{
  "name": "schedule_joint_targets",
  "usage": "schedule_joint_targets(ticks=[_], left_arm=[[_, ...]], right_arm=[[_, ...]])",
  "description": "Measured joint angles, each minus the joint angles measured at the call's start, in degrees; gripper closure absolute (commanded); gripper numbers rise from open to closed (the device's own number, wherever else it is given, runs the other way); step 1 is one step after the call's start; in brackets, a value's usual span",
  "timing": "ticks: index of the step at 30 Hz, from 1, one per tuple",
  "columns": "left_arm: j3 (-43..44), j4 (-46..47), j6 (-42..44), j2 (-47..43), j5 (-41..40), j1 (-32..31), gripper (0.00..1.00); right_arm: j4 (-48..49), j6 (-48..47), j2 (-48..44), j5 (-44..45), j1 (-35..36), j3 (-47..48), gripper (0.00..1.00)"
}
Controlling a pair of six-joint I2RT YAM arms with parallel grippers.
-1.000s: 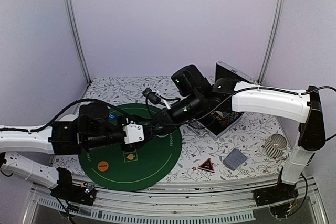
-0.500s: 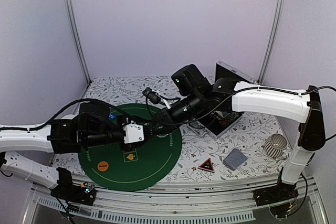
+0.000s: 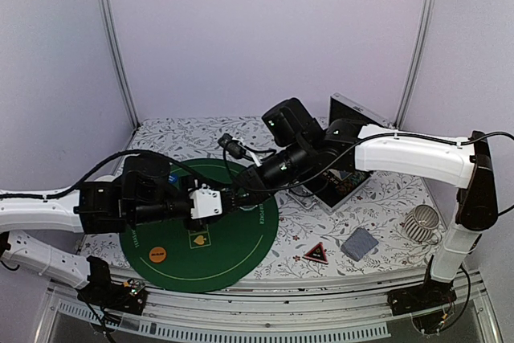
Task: Distribute texas hold em gaming equipment
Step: Pass from the right arm to the left
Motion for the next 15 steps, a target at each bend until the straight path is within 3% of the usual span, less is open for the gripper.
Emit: schedule_joint_targets(ticks=[4, 8, 15], left_arm=[[0.0, -0.1, -0.3, -0.2, 0.9, 0.3, 1.0], [0.7, -1.0, -0.9, -0.2, 1.3, 1.0, 1.0], [1.6, -2.8, -3.5, -0.2, 2.8, 2.6, 1.0]], right_arm=[[0.0, 0.0, 0.0, 0.1, 0.0, 0.0, 0.96], [0.3, 0.3, 0.0, 0.5, 0.0, 0.2, 0.72], [1.4, 0.9, 0.0, 2.0, -0.3, 0.2, 0.6]])
